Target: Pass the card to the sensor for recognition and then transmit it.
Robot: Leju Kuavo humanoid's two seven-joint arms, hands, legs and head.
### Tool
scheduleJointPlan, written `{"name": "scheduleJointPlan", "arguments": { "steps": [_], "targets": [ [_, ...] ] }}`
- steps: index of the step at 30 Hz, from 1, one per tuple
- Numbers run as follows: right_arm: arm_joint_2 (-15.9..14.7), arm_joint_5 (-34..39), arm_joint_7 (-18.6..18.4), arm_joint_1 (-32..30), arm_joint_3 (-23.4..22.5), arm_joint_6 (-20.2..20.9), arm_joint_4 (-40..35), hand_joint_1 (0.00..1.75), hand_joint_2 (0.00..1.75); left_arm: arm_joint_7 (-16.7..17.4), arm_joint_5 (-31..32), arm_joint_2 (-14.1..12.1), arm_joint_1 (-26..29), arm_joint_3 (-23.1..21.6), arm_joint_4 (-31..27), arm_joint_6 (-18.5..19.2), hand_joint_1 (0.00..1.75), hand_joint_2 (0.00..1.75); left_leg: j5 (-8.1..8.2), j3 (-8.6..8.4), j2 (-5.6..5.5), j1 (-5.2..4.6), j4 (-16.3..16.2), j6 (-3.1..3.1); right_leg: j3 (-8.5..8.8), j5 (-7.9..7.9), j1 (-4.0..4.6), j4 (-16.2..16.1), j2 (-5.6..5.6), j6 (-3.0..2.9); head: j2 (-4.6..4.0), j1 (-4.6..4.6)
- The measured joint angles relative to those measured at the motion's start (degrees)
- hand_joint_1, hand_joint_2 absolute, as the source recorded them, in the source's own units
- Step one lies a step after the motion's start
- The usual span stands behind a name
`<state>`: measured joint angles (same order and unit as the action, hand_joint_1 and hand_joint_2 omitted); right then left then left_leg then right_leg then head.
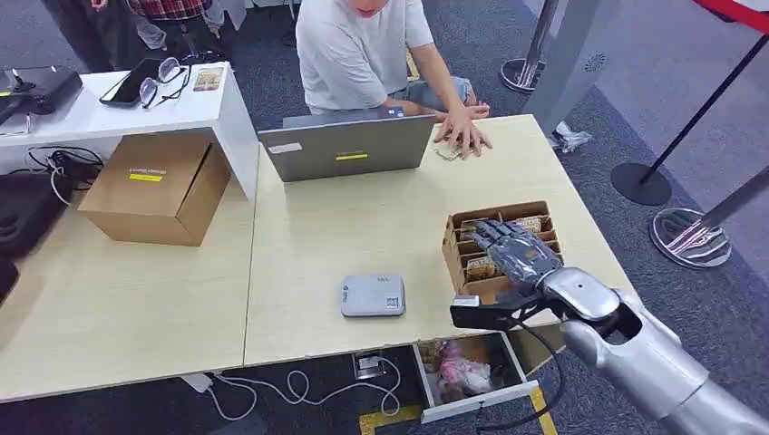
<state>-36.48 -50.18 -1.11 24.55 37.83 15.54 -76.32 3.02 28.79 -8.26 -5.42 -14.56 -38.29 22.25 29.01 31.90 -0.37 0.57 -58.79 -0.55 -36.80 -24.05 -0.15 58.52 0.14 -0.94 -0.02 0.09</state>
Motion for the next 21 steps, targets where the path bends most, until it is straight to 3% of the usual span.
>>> {"name": "scheduleJointPlan", "arguments": {
  "steps": [21],
  "targets": [
    [1.90, -0.20, 0.37, 3.63, 2.08, 0.07, 3.61, 0.10, 1.75, -0.44, 0.26, 0.13, -0.12, 0.59, 0.92, 0.48, 0.00, 0.00, 0.00, 0.01, 0.00, 0.00, 0.00, 0.00, 0.00, 0.00, 0.00, 0.01, 0.00, 0.00, 0.00, -0.02]
  ]
}}
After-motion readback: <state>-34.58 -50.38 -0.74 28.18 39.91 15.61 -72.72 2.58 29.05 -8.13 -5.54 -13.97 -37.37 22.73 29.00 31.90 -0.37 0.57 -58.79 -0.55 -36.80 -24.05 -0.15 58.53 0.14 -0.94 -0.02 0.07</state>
